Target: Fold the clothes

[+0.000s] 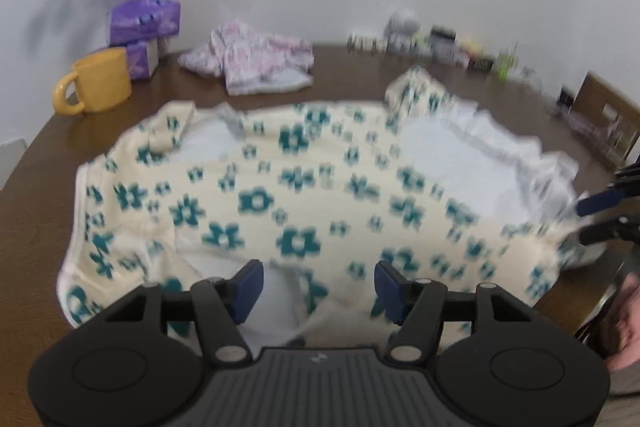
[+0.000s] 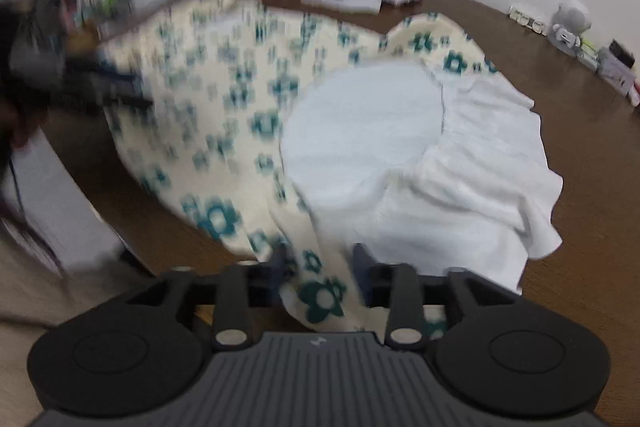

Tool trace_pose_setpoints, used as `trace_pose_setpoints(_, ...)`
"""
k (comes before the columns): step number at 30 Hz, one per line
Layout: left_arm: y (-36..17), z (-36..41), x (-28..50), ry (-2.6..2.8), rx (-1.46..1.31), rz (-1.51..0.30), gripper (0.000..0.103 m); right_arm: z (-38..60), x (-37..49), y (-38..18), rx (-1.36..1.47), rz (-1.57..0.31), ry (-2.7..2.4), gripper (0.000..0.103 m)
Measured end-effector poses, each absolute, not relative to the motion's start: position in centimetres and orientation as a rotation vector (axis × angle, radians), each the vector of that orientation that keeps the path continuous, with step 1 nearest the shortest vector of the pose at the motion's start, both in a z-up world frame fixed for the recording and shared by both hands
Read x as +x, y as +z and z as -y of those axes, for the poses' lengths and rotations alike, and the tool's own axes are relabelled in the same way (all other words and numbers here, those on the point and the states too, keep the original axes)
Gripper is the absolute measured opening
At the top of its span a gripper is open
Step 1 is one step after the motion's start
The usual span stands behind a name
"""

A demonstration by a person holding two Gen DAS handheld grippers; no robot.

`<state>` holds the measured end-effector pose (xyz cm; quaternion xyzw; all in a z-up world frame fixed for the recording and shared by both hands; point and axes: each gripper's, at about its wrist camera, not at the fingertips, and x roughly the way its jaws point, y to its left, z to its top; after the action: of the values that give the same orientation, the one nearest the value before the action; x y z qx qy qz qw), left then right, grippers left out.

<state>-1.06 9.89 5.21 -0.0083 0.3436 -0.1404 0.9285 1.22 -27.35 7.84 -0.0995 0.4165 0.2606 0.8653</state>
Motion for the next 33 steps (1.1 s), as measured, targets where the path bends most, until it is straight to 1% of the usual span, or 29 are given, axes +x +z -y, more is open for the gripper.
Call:
trace_pose_setpoints(1,6.0,-10.4,-1.0,-0.283,-0.030,-0.682,0.068,27.8,1.7,8.7,-0.167,-0.844,0.538,0.048)
trace_pose_setpoints(3,7.3,-11.5,-0.2,-0.251,-0.043,-0.645,0.075,28.2,3.3,9.5,-0.127,-0.807,0.510,0.056)
trace_pose_setpoints(5,8.0,-12.6,1.3,-0.190,-0.030,-0.633,0.075,27.8,6.1,9.1,-0.159,-0.804,0.461,0.060)
trace_pose_setpoints(13,7.6,-16.7,10.0,-0.012,0.030,-0.702,0.076,26.4,17.2,7.1,-0.285,-0.787,0.266,0.060)
trace_pose_setpoints(17,6.2,-17.7,13.3,-0.009,0.051,-0.746,0.076,23.8,20.8,5.1,-0.253,-0.849,0.279,0.064)
trace_pose_setpoints(22,4.2,-18.3,15.9,-0.016,0.069,-0.789,0.076,22.8,22.1,3.7,-0.236,-0.882,0.292,0.063)
trace_pose_setpoints(23,3.8,-18.4,16.1,-0.020,0.071,-0.791,0.075,22.7,22.3,3.5,-0.235,-0.885,0.294,0.060)
trace_pose_setpoints(24,3.6,-18.4,16.3,-0.025,0.071,-0.793,0.073,22.5,22.4,3.3,-0.234,-0.887,0.295,0.051)
trace_pose_setpoints(25,3.4,-18.4,16.5,-0.029,0.074,-0.798,0.063,22.4,22.5,3.0,-0.234,-0.890,0.297,0.043)
trace_pose_setpoints(26,3.2,-18.4,16.8,-0.032,0.078,-0.803,0.056,22.3,22.8,3.0,-0.231,-0.891,0.297,0.032)
trace_pose_setpoints(27,3.0,-18.3,17.0,-0.033,0.081,-0.810,0.046,22.3,23.1,3.0,-0.227,-0.891,0.296,0.027)
trace_pose_setpoints(30,2.6,-18.3,17.6,-0.035,0.075,-0.803,0.042,22.1,24.0,3.0,-0.216,-0.891,0.294,0.022)
trace_pose_setpoints(33,2.6,-18.3,18.2,-0.023,0.063,-0.794,0.042,22.0,24.9,3.0,-0.205,-0.891,0.291,0.022)
